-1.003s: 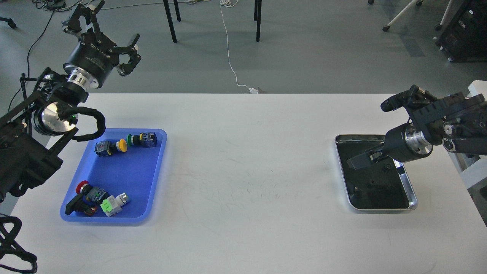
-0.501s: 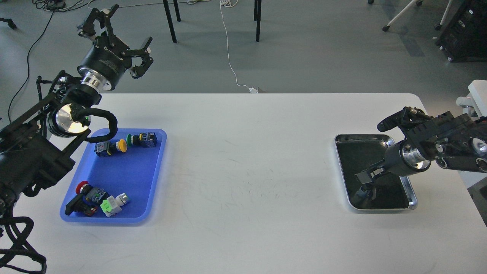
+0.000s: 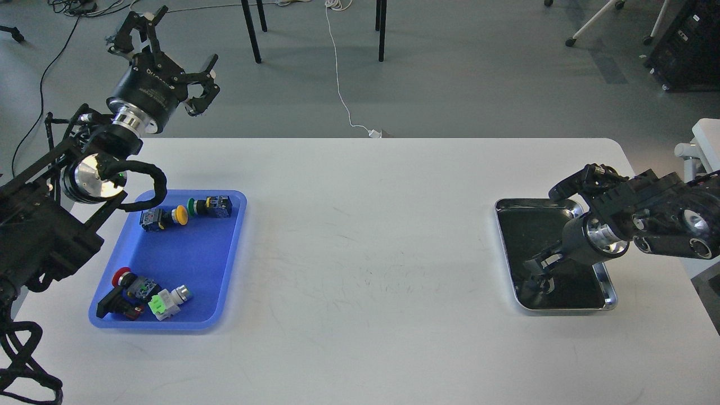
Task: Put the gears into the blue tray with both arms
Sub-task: 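Grasp the small black ring on the silver tray with the right gripper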
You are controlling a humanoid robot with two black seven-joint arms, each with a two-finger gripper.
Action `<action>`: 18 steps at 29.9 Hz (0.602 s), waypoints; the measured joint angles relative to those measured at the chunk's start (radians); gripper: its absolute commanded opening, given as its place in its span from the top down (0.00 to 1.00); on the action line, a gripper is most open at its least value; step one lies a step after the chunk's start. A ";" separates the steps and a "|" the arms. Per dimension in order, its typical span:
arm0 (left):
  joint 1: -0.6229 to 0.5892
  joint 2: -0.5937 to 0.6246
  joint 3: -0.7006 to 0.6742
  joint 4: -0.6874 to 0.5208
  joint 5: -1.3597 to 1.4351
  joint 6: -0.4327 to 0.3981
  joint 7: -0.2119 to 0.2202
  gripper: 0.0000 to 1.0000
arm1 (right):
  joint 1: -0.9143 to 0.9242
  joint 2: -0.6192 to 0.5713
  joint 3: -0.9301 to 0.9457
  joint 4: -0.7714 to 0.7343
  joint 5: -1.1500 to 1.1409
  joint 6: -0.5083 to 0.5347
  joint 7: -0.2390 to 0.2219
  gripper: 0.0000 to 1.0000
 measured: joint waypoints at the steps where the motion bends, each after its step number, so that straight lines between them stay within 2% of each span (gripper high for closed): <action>1: 0.000 0.001 0.000 0.000 0.000 0.000 0.000 0.02 | -0.003 0.000 0.000 -0.004 -0.005 0.000 0.000 0.54; 18: 0.002 0.011 -0.002 0.003 0.000 -0.003 -0.004 0.02 | -0.010 -0.010 -0.001 -0.013 -0.042 -0.002 -0.001 0.57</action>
